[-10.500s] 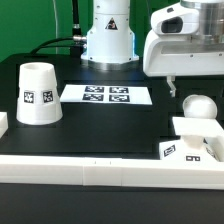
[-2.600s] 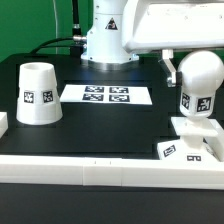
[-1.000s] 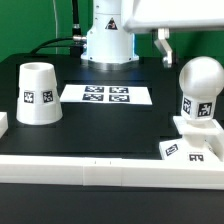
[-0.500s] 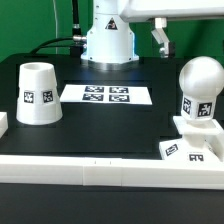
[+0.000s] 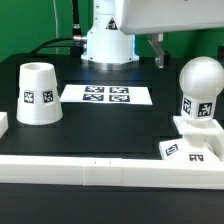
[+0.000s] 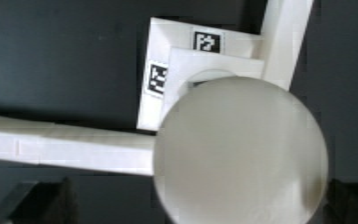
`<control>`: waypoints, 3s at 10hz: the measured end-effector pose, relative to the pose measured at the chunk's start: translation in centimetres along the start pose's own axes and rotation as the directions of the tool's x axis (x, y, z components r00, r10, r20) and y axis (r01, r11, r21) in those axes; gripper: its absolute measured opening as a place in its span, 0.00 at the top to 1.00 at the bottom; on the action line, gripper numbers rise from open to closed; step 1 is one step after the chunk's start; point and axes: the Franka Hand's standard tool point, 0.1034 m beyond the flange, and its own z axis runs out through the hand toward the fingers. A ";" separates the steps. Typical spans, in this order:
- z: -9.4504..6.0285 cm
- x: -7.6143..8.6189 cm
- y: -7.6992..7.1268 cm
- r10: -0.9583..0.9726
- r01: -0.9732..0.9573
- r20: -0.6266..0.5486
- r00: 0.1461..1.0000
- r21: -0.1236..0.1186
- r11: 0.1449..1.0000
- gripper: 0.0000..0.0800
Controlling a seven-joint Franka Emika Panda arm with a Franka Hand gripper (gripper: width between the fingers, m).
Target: Assemble lamp
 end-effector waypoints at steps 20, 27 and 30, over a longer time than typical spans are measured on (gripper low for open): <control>2.9 0.7 -1.2 0.022 -0.023 0.031 0.999 0.003 1.000 0.28; 3.0 0.5 -0.5 0.538 -0.537 0.016 0.843 0.095 0.838 0.28; 3.0 0.5 -0.6 0.690 -0.690 0.035 0.723 0.090 0.718 0.28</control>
Offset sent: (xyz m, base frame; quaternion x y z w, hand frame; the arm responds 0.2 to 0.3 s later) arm -0.0011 0.0053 -0.0044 -0.0001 0.0161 -0.0296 0.9994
